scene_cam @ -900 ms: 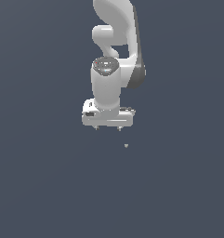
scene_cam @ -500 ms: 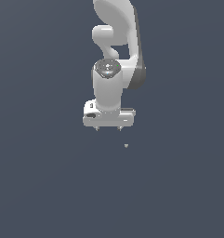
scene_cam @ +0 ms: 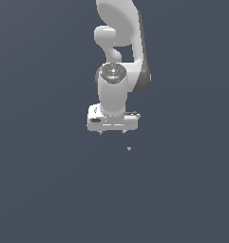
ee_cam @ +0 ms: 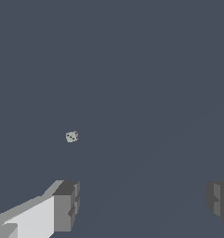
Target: Pick up the object and move it to a goal position.
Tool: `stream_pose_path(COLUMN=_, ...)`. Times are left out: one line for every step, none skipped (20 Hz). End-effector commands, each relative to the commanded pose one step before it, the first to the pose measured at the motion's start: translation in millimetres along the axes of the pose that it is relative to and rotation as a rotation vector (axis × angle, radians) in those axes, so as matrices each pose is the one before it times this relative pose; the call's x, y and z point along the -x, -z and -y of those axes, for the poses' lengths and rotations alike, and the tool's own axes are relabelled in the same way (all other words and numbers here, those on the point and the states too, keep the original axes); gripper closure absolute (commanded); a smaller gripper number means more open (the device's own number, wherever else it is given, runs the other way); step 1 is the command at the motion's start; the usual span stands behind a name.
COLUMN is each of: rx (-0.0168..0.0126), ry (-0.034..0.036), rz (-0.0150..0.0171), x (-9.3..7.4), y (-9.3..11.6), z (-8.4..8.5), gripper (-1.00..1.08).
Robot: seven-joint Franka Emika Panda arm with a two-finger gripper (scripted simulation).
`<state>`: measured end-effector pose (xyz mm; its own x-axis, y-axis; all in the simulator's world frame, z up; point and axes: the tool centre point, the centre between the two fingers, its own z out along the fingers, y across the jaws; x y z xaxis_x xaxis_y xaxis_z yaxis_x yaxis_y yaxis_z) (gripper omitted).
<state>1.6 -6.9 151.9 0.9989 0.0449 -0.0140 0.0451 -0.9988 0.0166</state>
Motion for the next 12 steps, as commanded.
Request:
stream_pose_path(rx=-0.00011, ry=0.01857, rz=-0.00012, x=-2.05, y=-7.68, z=7.25, gripper=-0.92)
stream_pose_path(rx=-0.00012, ry=0.01005, rz=-0.00079, x=-1.33, y=-4.18, z=3.88, gripper=-0.92)
stream_pose_path(rx=-0.00022, ry=0.01134, rz=-0.00089, x=-1.47, y=-4.73, z=4.4, gripper=-0.92)
stream_pose_path(rx=-0.00033, ry=0.01271, rz=-0.00095, x=-1.6, y=-5.31, z=4.93, gripper=-0.92)
stream_pose_path(rx=-0.00048, ry=0.01409, rz=-0.00104, x=-1.72, y=-5.9, z=5.48, gripper=-0.92)
stream_pose_path(rx=-0.00069, ry=0.0154, rz=-0.00117, x=-1.83, y=-6.49, z=6.04, gripper=-0.92)
stream_pose_path(rx=-0.00095, ry=0.01671, rz=-0.00132, x=-1.94, y=-7.09, z=6.61, gripper=-0.92)
stream_pose_path(rx=-0.00118, ry=0.01715, rz=-0.00139, x=-1.93, y=-7.34, z=6.84, gripper=-0.92)
stream_pose_path(rx=-0.00127, ry=0.01581, rz=-0.00131, x=-1.72, y=-6.81, z=6.35, gripper=-0.92)
stream_pose_path(rx=-0.00131, ry=0.01441, rz=-0.00122, x=-1.53, y=-6.24, z=5.83, gripper=-0.92)
stream_pose_path(rx=-0.00131, ry=0.01299, rz=-0.00112, x=-1.34, y=-5.67, z=5.29, gripper=-0.92)
stream_pose_path(rx=-0.00127, ry=0.0116, rz=-0.00102, x=-1.17, y=-5.09, z=4.76, gripper=-0.92)
